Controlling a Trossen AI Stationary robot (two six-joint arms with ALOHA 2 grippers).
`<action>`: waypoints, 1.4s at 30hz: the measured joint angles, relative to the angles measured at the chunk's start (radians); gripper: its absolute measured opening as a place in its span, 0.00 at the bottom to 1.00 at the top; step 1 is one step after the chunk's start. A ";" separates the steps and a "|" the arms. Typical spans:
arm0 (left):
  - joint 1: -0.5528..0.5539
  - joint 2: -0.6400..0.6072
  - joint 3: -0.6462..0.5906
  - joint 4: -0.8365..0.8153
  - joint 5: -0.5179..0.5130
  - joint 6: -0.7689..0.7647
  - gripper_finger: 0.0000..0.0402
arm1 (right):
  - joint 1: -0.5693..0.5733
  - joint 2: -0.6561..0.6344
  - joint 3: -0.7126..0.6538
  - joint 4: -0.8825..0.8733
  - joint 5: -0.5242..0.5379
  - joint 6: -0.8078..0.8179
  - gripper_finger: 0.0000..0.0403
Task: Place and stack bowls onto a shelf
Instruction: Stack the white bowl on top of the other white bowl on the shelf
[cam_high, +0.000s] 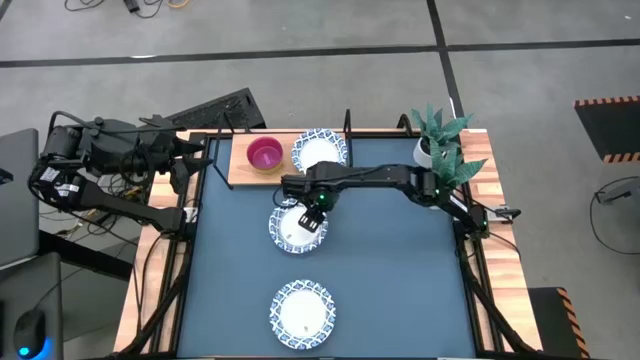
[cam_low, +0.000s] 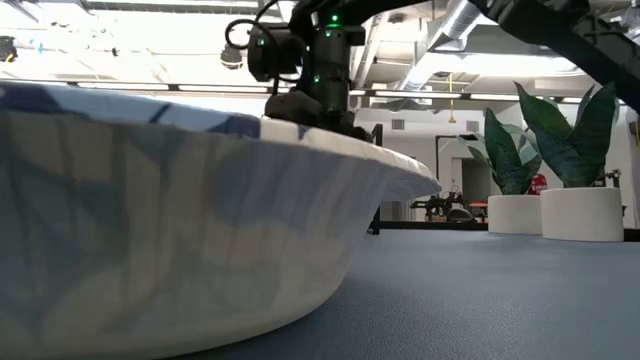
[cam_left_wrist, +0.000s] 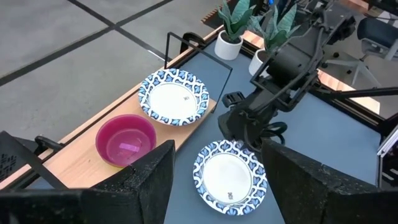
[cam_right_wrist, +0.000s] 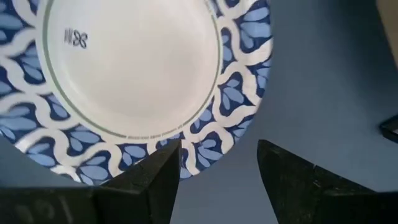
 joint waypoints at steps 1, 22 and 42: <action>0.000 0.000 0.000 0.000 0.000 0.000 0.56 | 0.000 -0.002 0.000 0.001 0.010 0.011 0.58; 0.000 0.000 0.000 -0.003 -0.026 -0.009 0.56 | 0.003 -0.001 -0.163 0.128 -0.019 0.107 0.58; 0.000 0.000 0.000 -0.003 -0.051 0.015 0.56 | -0.019 -0.050 -0.161 0.138 -0.080 0.056 0.06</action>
